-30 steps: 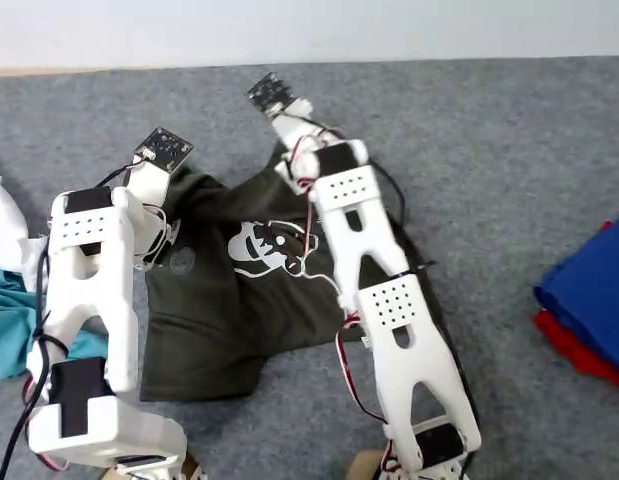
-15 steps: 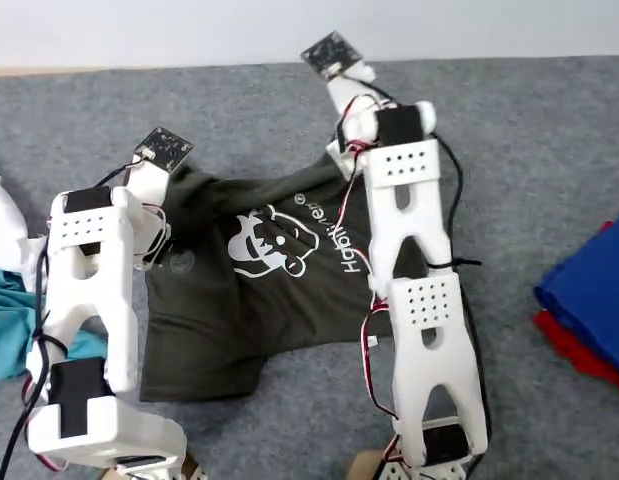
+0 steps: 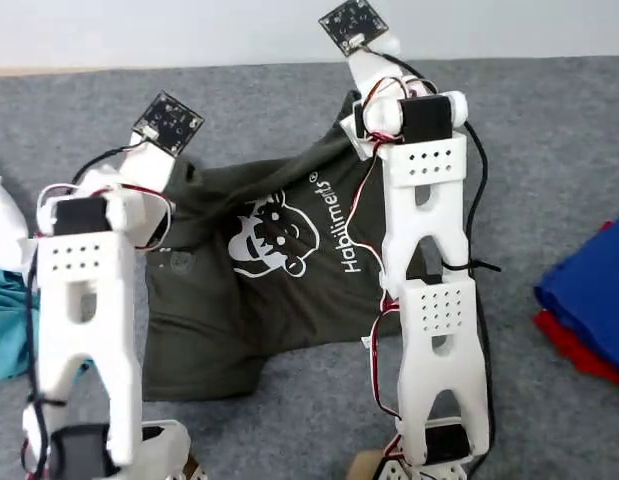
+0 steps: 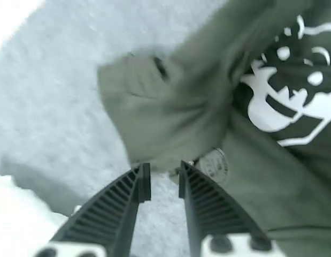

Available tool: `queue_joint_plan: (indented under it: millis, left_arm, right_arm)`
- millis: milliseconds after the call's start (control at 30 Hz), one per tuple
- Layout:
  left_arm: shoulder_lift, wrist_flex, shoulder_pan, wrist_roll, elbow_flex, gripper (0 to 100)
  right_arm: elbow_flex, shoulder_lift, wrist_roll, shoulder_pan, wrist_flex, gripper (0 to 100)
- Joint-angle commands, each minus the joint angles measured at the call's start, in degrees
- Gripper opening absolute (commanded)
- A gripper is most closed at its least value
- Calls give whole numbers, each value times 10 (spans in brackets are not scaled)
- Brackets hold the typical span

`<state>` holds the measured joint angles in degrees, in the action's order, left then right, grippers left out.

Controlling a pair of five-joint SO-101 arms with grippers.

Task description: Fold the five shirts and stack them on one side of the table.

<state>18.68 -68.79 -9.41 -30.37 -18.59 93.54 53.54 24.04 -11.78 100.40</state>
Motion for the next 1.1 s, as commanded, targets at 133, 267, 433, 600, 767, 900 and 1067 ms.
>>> queue_joint_plan:
  millis: [133, 267, 433, 600, 767, 900, 1067]
  left_arm:
    - [75, -16, 4, 1, 13, 93]
    - [78, -19, 4, 1, -14, 93]
    - [74, -64, 3, 0, -21, 93]
    - [75, -63, 3, -1, -48, 93]
    - [75, -63, 2, -1, -58, 93]
    - [74, -63, 3, -1, -60, 93]
    - [74, -20, 4, -1, -85, 93]
  right_arm:
    - [24, -46, 5, 56, 22, 10]
    - [12, -30, 6, 77, 22, 10]
    - [-42, 6, 6, 109, 23, 10]
    - [-84, 40, 7, 109, 21, 19]
    - [-84, 51, -17, 106, 21, 184]
    - [-43, 51, -45, 86, 20, 225]
    - [-38, 76, -95, 65, -19, 225]
